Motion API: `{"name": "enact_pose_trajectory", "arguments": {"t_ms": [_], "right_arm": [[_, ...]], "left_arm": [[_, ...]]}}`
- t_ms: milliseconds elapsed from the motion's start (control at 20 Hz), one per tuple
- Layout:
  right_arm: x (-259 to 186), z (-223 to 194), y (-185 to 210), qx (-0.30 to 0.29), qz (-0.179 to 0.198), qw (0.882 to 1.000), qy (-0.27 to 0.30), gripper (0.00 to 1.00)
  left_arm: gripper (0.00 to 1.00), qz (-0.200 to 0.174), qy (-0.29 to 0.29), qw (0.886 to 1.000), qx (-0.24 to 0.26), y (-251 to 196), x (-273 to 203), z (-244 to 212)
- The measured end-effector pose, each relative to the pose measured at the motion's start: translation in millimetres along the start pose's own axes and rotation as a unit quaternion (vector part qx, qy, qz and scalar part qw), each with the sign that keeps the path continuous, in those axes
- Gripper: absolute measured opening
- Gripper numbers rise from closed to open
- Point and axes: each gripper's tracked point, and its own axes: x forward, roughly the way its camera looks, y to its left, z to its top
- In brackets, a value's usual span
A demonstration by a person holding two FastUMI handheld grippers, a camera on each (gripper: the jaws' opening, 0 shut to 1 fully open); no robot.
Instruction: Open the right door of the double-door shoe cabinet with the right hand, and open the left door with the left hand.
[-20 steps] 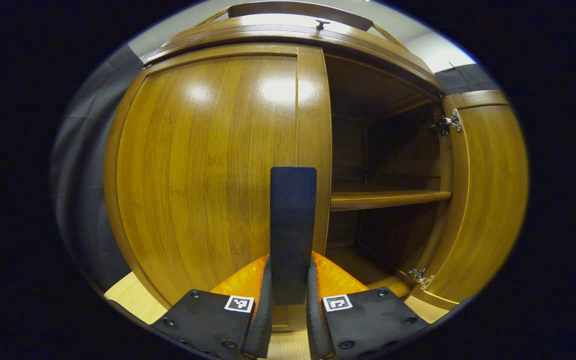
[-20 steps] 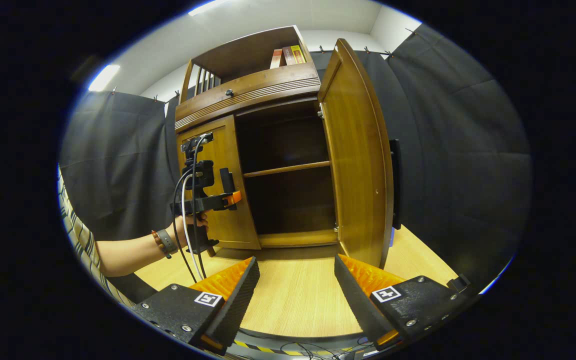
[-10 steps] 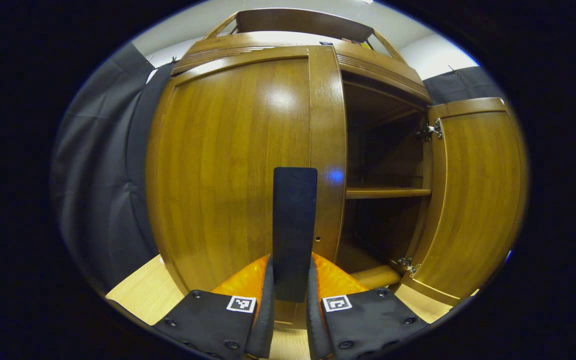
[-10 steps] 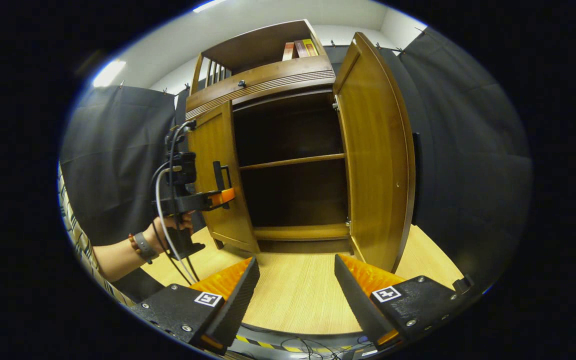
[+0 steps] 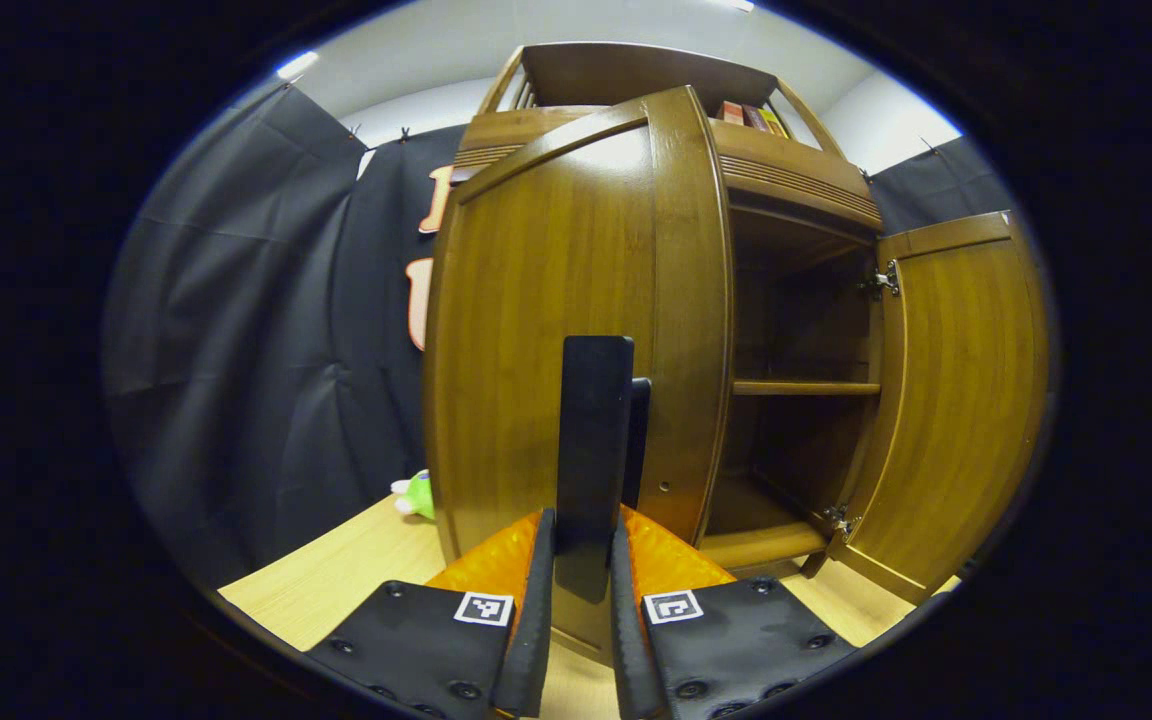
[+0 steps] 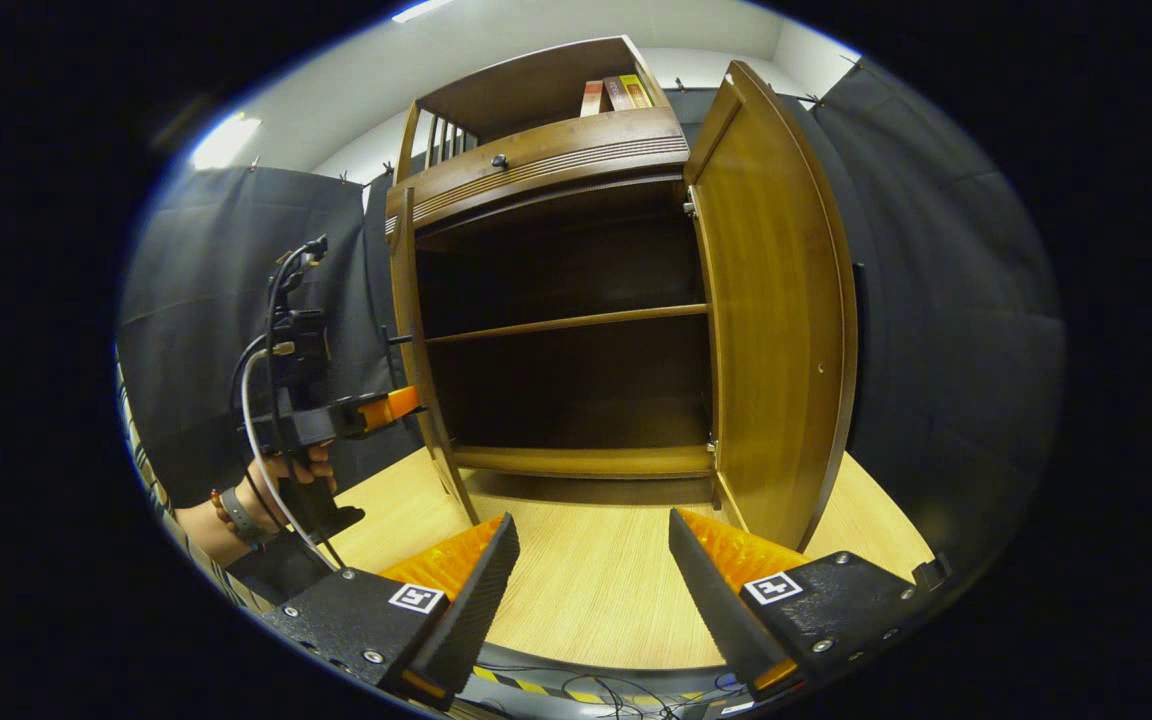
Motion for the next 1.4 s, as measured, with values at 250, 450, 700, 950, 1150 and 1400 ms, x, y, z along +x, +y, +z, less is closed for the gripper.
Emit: {"name": "enact_pose_trajectory", "arguments": {"t_ms": [250,450,700,950,1150,1400], "right_arm": [[8,3,20,0.001,0.026,1.000,0.001,0.93],[19,4,36,-0.006,0.046,0.999,0.003,0.93],[29,0,57,-0.003,0.058,0.998,0.007,0.93],[36,-3,74,-0.003,0.065,0.998,0.012,0.93],[38,-4,85,-0.001,0.067,0.998,0.012,0.93],[38,-6,95,0.008,0.065,0.998,0.012,0.93]], "left_arm": [[0.23,0.028,0.003,1.000,0.005,30,-15,-1],[0.19,0.032,0.001,0.999,0.013,50,-25,1],[0.13,0.061,-0.004,0.998,-0.002,85,-33,4],[0.03,0.026,0.001,1.000,-0.012,119,-38,10],[0.09,-0.009,0.006,1.000,0.008,134,-33,9],[0.07,-0.067,0.014,0.998,0.014,171,-26,12]]}}
